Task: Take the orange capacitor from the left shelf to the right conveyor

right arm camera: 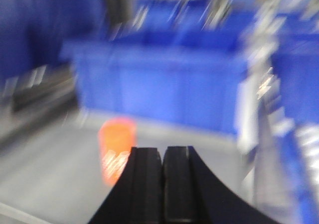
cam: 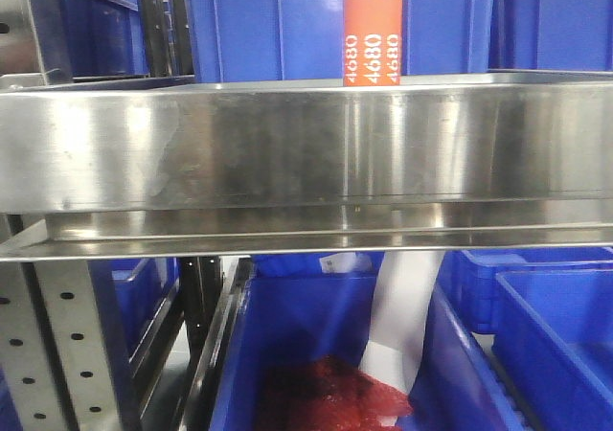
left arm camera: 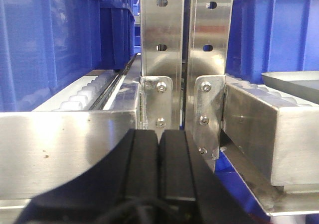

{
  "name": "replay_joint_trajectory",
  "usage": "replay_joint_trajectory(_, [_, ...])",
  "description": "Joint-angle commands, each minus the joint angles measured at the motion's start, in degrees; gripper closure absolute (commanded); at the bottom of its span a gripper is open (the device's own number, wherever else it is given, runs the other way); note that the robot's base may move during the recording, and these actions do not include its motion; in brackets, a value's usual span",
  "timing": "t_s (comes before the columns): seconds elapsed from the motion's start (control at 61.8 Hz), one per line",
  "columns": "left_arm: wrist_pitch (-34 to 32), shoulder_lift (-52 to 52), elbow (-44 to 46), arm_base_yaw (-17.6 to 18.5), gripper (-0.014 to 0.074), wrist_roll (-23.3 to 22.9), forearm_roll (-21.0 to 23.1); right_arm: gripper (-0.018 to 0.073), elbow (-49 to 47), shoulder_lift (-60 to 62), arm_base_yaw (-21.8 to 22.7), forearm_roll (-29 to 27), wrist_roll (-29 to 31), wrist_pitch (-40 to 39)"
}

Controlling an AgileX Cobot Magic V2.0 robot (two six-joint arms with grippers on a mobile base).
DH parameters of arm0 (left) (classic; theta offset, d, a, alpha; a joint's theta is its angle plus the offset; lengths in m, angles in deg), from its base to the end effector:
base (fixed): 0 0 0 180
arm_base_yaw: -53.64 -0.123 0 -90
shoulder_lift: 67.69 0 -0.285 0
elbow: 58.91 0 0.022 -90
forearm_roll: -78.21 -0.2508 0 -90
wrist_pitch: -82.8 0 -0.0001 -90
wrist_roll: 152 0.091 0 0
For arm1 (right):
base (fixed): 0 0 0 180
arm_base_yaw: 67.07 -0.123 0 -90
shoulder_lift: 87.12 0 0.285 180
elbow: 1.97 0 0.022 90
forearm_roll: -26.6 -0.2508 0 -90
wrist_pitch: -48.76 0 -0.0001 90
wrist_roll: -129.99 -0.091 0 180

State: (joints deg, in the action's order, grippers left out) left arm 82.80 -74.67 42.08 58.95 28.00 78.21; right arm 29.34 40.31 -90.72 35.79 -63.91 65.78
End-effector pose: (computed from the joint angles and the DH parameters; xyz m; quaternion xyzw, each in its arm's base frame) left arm 0.0563 -0.0052 0.2034 0.0316 0.6812 -0.0339 0.7306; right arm 0.1511 0.0615 0.3810 -0.1093 0.7621 0.1410 0.6225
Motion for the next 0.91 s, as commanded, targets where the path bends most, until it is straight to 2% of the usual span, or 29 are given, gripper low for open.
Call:
replay_joint_trajectory(0.0, [-5.1,-0.6,0.3,0.3,0.0701,0.0,0.3,0.0337,-4.2,-8.1,-2.0,1.3,0.9,-4.1])
replay_joint_trajectory(0.146, [-5.1,-0.6,0.3,0.3,0.0701,0.0,0.3,-0.009,-6.6,-19.2,-2.1,-0.2,0.9,-11.3])
replay_joint_trajectory(0.227, [-5.1,-0.6,0.3,0.3,0.0701,0.0,0.3,-0.0064,-7.4,-24.5,-2.3,-1.4,0.8,-15.2])
replay_joint_trajectory(0.583, [-5.1,-0.6,0.3,0.3,0.0701,0.0,0.3,-0.0064,-8.8,-39.2,-3.9,-1.8,0.8,-26.1])
replay_joint_trajectory(0.664, [-5.1,-0.6,0.3,0.3,0.0701,0.0,0.3,-0.0021,-8.8,-41.3,-3.9,-1.8,0.8,-29.2])
replay_joint_trajectory(0.712, [-5.1,-0.6,0.3,0.3,0.0701,0.0,0.3,0.0083,-8.8,-42.3,-3.9,-1.8,0.8,-30.7])
replay_joint_trajectory(0.826, [-5.1,-0.6,0.3,0.3,0.0701,0.0,0.3,0.0534,-8.8,-42.9,-3.9,-1.8,0.8,-31.2])
replay_joint_trajectory(0.89, [-5.1,-0.6,0.3,0.3,0.0701,0.0,0.3,0.0462,-8.8,-42.9,-3.8,-2.1,0.8,-32.2])
